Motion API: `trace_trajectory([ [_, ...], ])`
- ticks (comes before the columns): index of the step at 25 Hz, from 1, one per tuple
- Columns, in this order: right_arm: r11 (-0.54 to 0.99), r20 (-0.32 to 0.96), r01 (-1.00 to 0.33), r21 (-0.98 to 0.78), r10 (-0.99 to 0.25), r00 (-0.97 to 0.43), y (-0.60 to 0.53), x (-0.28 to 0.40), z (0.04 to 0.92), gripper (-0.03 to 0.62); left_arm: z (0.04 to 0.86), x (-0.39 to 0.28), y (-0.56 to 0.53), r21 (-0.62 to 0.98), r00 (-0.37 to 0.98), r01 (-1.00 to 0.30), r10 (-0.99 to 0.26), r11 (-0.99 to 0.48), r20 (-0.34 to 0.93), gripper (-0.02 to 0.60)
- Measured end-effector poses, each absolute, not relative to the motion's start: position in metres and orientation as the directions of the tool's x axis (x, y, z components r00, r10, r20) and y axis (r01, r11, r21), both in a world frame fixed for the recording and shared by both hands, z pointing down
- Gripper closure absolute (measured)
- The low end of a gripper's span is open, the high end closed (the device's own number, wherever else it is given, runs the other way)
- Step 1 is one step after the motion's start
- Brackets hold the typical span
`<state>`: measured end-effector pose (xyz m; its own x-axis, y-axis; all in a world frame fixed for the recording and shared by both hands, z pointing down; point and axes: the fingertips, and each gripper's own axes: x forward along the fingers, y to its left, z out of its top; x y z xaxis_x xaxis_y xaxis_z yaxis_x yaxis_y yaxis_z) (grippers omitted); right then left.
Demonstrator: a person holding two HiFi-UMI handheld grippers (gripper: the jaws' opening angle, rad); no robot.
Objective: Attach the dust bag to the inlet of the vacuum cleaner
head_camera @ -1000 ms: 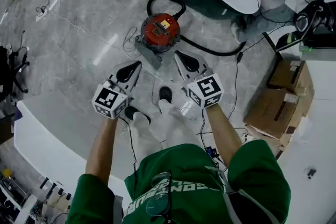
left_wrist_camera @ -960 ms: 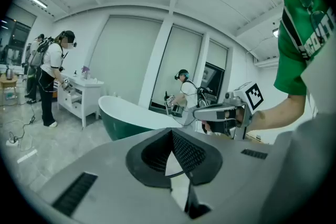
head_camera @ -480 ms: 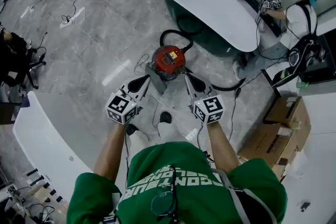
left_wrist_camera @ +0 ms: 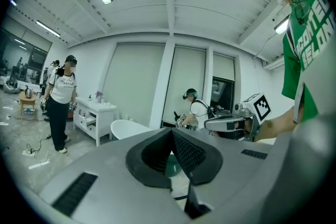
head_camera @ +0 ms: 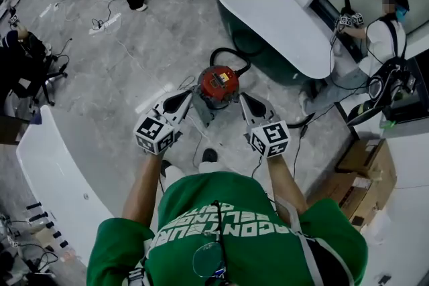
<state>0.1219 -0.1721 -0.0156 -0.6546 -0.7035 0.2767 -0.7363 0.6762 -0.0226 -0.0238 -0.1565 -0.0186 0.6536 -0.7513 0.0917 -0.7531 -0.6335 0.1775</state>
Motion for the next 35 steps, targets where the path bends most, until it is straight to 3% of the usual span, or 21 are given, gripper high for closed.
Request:
trace_trajectory([
  [19, 0.665, 0.278, -0.745, -0.05, -0.707, -0.65, -0.149, 0.14, -0.001, 0.586, -0.02, -0.01, -0.137, 0.235, 0.571, -0.801, -0.821, -0.551, 0.023, 0.578],
  [35, 0.681, 0.303, -0.73, -0.058, -0.685, -0.663, -0.143, 0.129, 0.012, 0.586, -0.012, -0.007, -0.133, 0.246, 0.597, -0.782, -0.802, -0.572, 0.03, 0.578],
])
